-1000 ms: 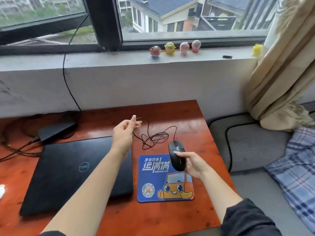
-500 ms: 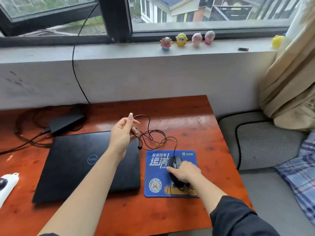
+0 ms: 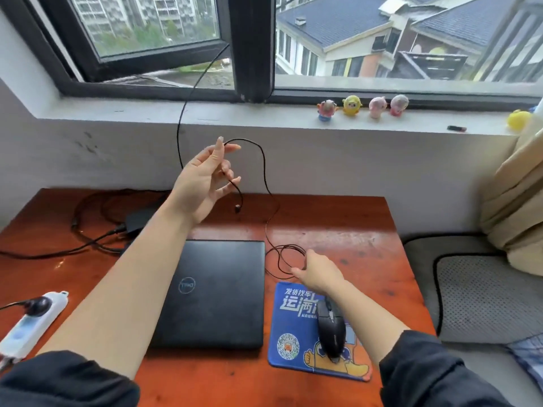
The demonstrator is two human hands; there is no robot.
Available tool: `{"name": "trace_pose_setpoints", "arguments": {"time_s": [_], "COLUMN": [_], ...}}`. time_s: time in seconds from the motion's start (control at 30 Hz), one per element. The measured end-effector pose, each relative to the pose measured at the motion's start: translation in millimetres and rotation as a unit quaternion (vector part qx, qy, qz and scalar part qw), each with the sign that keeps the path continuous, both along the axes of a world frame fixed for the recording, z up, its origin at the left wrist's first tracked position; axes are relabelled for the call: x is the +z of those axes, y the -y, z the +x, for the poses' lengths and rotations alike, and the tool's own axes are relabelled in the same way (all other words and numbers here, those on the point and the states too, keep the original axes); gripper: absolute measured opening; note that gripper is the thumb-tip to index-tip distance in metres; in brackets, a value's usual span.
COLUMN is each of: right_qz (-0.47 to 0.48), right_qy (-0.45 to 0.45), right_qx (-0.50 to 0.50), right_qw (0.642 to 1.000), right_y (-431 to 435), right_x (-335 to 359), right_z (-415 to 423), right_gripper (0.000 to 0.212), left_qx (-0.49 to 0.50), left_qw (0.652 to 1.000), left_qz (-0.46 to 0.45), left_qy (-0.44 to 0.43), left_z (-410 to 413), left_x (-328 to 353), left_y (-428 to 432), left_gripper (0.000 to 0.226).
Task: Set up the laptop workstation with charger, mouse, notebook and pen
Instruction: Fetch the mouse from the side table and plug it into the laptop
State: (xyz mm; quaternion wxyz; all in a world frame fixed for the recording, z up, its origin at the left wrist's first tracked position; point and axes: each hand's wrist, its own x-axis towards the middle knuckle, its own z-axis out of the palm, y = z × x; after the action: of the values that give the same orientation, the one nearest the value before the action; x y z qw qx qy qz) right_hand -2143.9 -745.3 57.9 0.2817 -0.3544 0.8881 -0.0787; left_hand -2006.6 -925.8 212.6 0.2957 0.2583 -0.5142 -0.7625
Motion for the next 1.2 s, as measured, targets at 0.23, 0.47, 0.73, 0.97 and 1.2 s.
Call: {"name": "trace_pose_setpoints", "arguments": {"time_s": [0.23,0.47,0.73,0.97,1.2], "right_qz": [-0.13,-0.253,-0.099,-0.183,-0.064], "right_qy": [0.097,-0.036,-0.012,0.015,0.198], "right_qx": [-0.037,-0.105,-0.03,-0.054,0.176], "right_qw": [0.986,0.961,0.995,0.982,0.962], "right_y": [112,195,276,318,353], "right_x": [25,38,12,-8,-26], "right_z": [39,41,63,153,242], "right_gripper": [0.062,0.028,0.066,0.018,0.04], "left_qx": [-0.02,0.059,0.12,0.191,0.19], "left_qw": [0.998,0.997,0.978,0.917,0.891], "left_qz": [0.006,0.041,0.136,0.346,0.413], "left_qy": [-0.057,0.004,0.105,0.056,-0.003], "left_z": [61,141,217,245,248], "left_x": [31,5,-87,-142,-152], "left_y": [61,151,234,280,294], "left_gripper": [0.024,0.025,0.025,0.023,0.025]}}
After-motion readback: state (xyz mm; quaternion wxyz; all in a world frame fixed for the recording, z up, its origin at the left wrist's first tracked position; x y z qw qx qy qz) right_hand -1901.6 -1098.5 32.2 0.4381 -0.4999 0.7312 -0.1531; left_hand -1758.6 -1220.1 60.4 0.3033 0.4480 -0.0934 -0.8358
